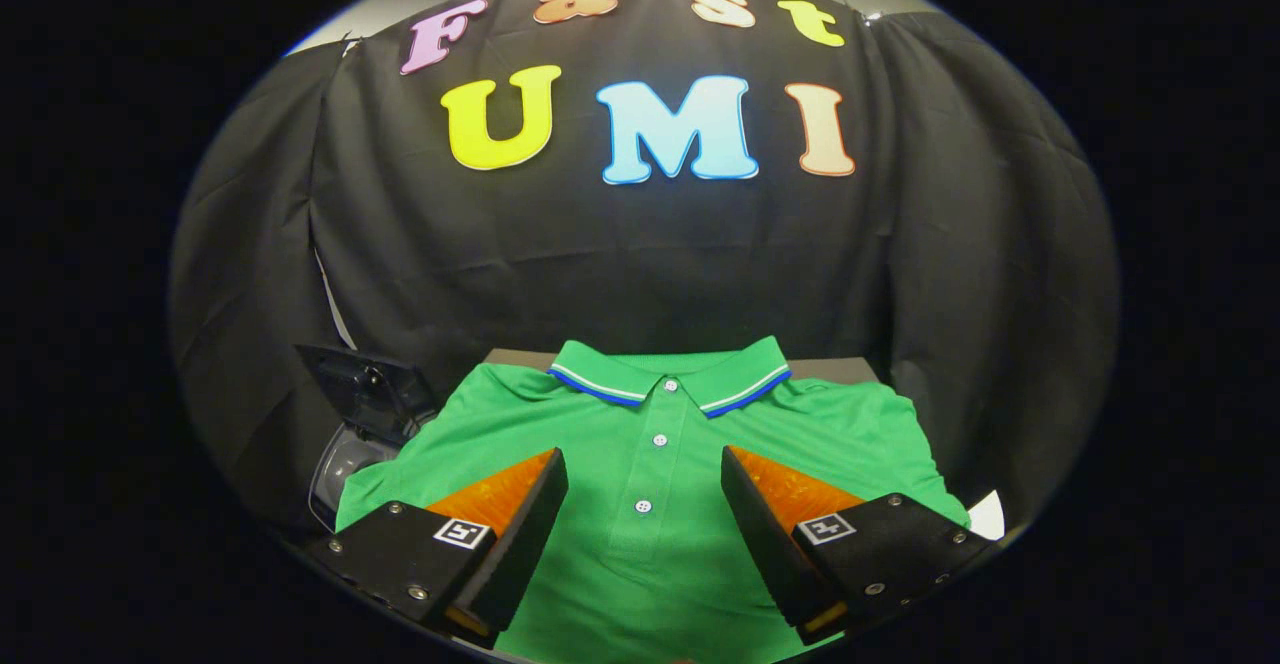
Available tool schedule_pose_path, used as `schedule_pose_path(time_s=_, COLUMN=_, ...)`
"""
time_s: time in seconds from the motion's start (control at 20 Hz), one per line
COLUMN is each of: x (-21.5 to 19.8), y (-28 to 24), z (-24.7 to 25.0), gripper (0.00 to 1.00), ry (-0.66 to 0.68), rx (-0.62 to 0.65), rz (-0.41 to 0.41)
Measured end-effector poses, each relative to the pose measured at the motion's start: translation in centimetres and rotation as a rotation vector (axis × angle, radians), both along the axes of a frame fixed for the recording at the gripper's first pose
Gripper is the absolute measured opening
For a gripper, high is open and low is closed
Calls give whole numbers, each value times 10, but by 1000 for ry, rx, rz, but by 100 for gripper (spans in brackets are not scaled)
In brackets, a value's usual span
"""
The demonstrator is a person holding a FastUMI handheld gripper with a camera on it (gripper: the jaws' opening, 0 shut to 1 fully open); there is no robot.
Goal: Put the clothes into the washing machine and then close the washing machine lid.
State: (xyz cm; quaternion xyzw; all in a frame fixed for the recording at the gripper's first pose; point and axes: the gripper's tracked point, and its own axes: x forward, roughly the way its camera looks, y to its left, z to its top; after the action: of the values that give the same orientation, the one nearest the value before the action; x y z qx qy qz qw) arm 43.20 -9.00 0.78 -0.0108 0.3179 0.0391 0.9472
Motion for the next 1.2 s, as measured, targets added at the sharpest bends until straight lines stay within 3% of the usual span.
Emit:
schedule_pose_path(time_s=0.3, x=-5, y=-1, z=-26, gripper=96, ry=95, rx=13, rz=8)
schedule_pose_path(time_s=0.5, x=-8, y=-2, z=-29, gripper=96, ry=86, rx=-36, rz=35)
schedule_pose_path(time_s=0.65, x=-7, y=-8, z=-28, gripper=91, ry=79, rx=-31, rz=-7)
schedule_pose_path(time_s=0.7, x=-7, y=-8, z=-29, gripper=77, ry=73, rx=-32, rz=-12)
schedule_pose_path(time_s=0.85, x=-6, y=-1, z=-29, gripper=52, ry=50, rx=-7, rz=16)
schedule_pose_path(time_s=0.9, x=-7, y=-3, z=-28, gripper=36, ry=43, rx=10, rz=16)
schedule_pose_path(time_s=1.0, x=-7, y=-1, z=-29, gripper=16, ry=41, rx=34, rz=18)
schedule_pose_path(time_s=1.2, x=-8, y=5, z=-26, gripper=0, ry=52, rx=94, rz=69)
